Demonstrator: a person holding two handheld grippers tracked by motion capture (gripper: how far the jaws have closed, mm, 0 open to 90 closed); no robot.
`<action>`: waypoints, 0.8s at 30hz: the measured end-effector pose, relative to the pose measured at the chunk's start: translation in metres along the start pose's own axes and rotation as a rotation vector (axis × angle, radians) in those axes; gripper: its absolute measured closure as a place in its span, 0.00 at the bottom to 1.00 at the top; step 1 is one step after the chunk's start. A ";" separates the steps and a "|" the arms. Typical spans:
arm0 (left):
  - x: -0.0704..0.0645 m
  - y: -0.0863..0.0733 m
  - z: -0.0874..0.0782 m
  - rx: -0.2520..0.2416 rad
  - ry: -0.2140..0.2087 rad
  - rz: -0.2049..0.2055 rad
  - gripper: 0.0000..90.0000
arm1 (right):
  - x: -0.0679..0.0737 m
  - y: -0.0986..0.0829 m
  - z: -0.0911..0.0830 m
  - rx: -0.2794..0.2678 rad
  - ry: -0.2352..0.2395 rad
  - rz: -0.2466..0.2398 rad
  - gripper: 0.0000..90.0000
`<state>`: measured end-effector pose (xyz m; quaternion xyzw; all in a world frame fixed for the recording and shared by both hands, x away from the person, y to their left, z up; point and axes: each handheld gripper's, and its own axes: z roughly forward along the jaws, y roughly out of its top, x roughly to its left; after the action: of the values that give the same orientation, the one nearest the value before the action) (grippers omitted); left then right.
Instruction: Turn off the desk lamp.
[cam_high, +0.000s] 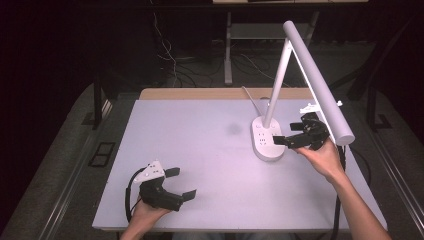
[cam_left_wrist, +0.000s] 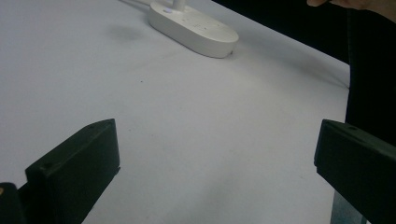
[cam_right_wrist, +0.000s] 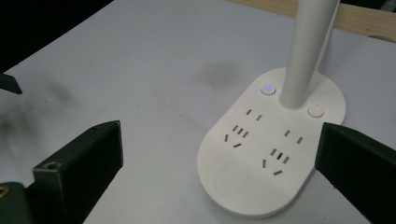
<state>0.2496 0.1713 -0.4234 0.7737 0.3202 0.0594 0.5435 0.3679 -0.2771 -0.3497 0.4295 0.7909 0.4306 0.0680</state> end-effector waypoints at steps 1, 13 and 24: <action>0.000 0.000 0.000 0.000 0.000 0.000 0.00 | 0.000 0.000 0.000 0.000 0.000 0.000 0.01; 0.000 0.000 0.000 0.002 0.000 0.004 0.00 | -0.025 0.012 0.016 0.004 -0.010 0.017 0.01; 0.000 0.000 -0.001 0.001 0.000 0.002 0.00 | -0.039 0.016 0.025 0.011 -0.025 0.027 0.03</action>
<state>0.2497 0.1718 -0.4231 0.7742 0.3193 0.0600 0.5431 0.4143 -0.2856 -0.3635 0.4460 0.7864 0.4216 0.0698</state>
